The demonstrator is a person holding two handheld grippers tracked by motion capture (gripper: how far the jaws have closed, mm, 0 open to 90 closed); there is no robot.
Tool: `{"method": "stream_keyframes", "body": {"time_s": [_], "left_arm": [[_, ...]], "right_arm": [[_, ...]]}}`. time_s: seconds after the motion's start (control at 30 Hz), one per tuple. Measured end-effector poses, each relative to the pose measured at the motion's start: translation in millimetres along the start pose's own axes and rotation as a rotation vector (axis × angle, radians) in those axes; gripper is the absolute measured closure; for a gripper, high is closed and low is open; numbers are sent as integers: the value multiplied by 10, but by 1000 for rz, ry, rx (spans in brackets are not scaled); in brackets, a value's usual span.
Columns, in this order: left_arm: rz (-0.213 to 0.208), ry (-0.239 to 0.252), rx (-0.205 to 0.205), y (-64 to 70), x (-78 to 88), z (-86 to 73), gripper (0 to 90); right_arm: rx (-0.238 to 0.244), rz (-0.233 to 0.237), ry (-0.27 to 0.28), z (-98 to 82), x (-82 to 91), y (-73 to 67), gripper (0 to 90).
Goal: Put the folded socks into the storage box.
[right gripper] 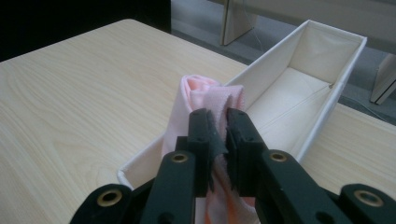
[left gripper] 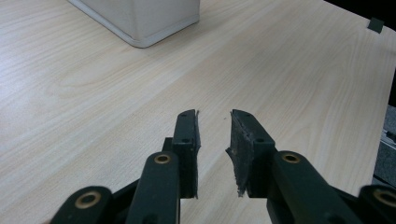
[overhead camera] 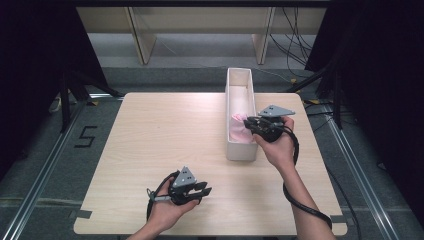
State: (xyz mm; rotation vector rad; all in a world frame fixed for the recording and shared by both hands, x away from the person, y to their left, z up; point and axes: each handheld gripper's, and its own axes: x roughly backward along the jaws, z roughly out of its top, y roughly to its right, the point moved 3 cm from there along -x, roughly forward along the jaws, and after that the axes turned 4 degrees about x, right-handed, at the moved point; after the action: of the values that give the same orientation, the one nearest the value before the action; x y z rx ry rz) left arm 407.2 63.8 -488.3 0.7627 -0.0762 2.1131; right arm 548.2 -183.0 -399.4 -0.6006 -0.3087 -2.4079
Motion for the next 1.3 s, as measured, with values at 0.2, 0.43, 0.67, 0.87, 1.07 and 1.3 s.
{"method": "stream_keyframes", "body": {"time_s": [0.2,0.43,0.67,0.87,1.07,1.3], "left_arm": [[-1,-4,-1,9,-8,0,712],[5,-5,2,12,-14,-4,712],[7,-10,-5,10,-17,-4,712],[7,-4,-2,10,-22,3,712],[14,-19,-17,2,-13,-3,713],[8,-10,-4,7,-16,-3,712]], "right_arm": [[13,-1,5,-29,-41,0,808],[20,-4,-1,-31,-26,15,807],[11,-13,2,-23,-38,17,808],[55,-32,14,-22,-56,68,807],[50,-36,12,-39,-60,62,807],[31,-27,4,-51,-68,42,808]]}}
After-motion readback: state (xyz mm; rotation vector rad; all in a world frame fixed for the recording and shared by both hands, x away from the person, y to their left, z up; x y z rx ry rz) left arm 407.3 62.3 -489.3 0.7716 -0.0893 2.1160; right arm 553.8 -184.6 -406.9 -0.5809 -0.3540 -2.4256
